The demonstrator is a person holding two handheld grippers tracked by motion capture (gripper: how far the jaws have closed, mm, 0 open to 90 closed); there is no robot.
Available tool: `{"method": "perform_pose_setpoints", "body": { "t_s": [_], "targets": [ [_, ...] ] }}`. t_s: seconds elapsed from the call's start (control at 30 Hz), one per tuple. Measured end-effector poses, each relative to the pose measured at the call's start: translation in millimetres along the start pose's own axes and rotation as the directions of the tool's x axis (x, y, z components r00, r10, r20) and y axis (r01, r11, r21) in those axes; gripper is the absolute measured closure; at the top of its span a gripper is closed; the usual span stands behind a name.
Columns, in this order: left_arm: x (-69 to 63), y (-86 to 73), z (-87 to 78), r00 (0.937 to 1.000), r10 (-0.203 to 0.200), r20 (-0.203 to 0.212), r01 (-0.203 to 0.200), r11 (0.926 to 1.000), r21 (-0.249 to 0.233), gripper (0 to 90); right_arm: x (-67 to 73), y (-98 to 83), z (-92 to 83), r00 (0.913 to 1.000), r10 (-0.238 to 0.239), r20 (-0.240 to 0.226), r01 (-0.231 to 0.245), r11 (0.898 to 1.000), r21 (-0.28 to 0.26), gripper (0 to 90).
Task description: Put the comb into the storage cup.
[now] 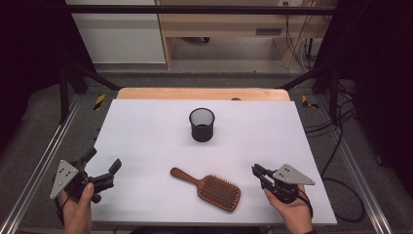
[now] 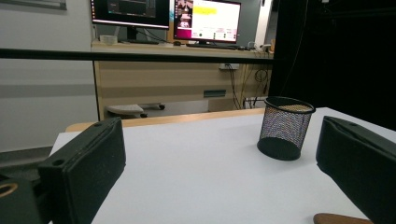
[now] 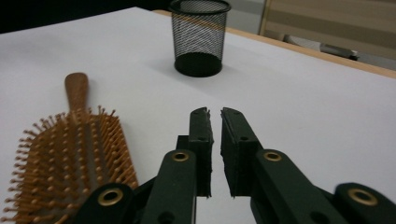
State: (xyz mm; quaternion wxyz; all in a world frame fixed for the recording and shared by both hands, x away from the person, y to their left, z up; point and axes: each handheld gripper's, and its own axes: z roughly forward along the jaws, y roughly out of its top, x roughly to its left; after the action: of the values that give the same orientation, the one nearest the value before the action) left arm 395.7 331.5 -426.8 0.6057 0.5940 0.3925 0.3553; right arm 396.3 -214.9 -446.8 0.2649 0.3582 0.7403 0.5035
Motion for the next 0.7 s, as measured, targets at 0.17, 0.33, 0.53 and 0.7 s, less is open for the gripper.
{"method": "perform_pose_setpoints", "body": {
  "t_s": [0.17, 0.33, 0.53, 0.7],
  "targets": [
    [0.6, -0.3, 0.2, 1.0, -0.003, -0.003, 0.003, 1.0, 0.002, 1.8, 10.5, -1.1, 0.7, 0.9982, -0.034, -0.049, 0.035, 0.999, 0.023, 88.3],
    [0.4, -0.4, 0.1, 1.0, -0.003, -0.006, 0.003, 1.0, 0.003, 1.8, 19.6, -2.4, 2.9, 0.9931, -0.056, -0.103, 0.063, 0.996, 0.064, 90.0],
    [0.9, -0.6, 0.0, 1.0, -0.006, -0.008, 0.006, 1.0, 0.003, 1.8, 30.5, -4.5, 4.4, 0.9829, -0.067, -0.172, 0.086, 0.991, 0.106, 90.0],
    [1.0, -0.8, -0.1, 0.9999, -0.006, -0.009, 0.006, 1.0, 0.004, 1.9, 38.7, -6.8, 4.1, 0.9753, -0.085, -0.204, 0.112, 0.985, 0.128, 90.0]
  ]
}}
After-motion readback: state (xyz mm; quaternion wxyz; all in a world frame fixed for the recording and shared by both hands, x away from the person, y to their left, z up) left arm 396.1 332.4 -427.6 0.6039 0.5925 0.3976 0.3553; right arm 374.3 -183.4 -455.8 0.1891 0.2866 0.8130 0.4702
